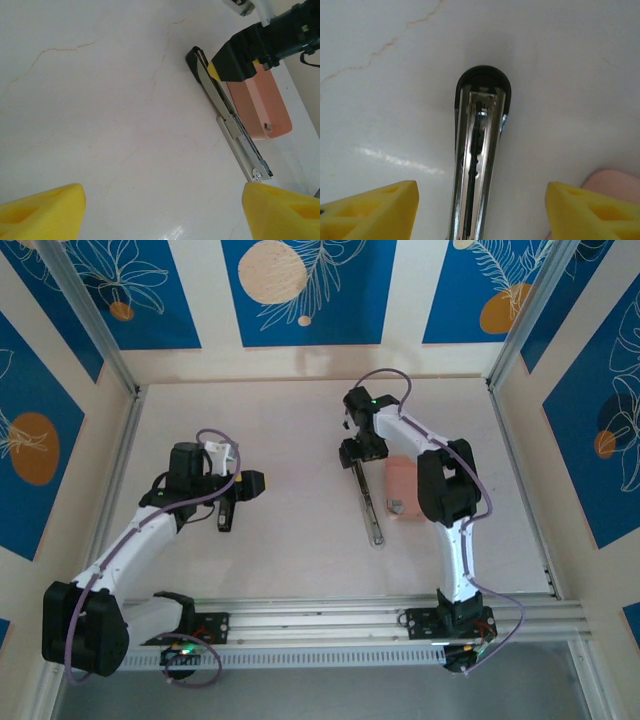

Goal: Load the staples into the stapler

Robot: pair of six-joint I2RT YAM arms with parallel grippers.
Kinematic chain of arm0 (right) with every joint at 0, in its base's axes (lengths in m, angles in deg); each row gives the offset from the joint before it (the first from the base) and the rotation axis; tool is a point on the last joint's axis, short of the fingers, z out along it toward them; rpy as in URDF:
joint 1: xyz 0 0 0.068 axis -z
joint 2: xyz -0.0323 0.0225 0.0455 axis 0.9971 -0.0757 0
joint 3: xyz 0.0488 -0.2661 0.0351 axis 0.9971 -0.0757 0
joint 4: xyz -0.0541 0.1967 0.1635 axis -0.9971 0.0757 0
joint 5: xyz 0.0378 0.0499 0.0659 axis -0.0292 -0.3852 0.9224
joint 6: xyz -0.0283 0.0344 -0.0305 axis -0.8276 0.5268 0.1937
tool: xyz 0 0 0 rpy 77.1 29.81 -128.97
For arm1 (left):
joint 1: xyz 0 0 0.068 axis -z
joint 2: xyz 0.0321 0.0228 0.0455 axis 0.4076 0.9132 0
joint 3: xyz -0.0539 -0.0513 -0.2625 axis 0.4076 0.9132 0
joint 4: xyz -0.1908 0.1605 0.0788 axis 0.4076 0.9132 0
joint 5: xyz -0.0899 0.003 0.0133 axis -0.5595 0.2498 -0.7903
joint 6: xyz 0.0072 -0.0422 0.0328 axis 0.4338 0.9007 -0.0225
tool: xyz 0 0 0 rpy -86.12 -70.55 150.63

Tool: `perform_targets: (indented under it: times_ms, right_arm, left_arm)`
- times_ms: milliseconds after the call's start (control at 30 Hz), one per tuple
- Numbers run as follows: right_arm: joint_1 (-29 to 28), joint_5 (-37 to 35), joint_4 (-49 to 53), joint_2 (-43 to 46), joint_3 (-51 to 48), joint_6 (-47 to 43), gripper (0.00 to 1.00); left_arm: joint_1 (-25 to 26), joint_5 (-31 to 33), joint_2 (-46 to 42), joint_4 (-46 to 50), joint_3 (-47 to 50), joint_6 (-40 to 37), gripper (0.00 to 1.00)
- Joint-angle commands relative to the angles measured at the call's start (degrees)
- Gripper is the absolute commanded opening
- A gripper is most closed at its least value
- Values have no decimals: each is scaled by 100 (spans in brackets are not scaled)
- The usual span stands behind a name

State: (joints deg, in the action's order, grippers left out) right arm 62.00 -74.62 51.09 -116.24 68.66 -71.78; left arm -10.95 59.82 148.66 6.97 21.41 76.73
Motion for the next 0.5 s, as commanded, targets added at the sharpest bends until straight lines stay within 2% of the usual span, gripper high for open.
perform_targets:
  times_ms: [0, 233, 467]
  right_arm:
    - [-25, 163, 160, -196, 300, -182, 67]
    - [-33, 101, 139, -579, 490, -191, 60]
    - [-90, 183, 30, -709, 486, -205, 47]
  left_arm:
    - [-59, -105, -58, -94, 86, -81, 81]
    - [-60, -173, -22, -215, 110, -77, 81]
    - [-61, -112, -66, -217, 152, -106, 81]
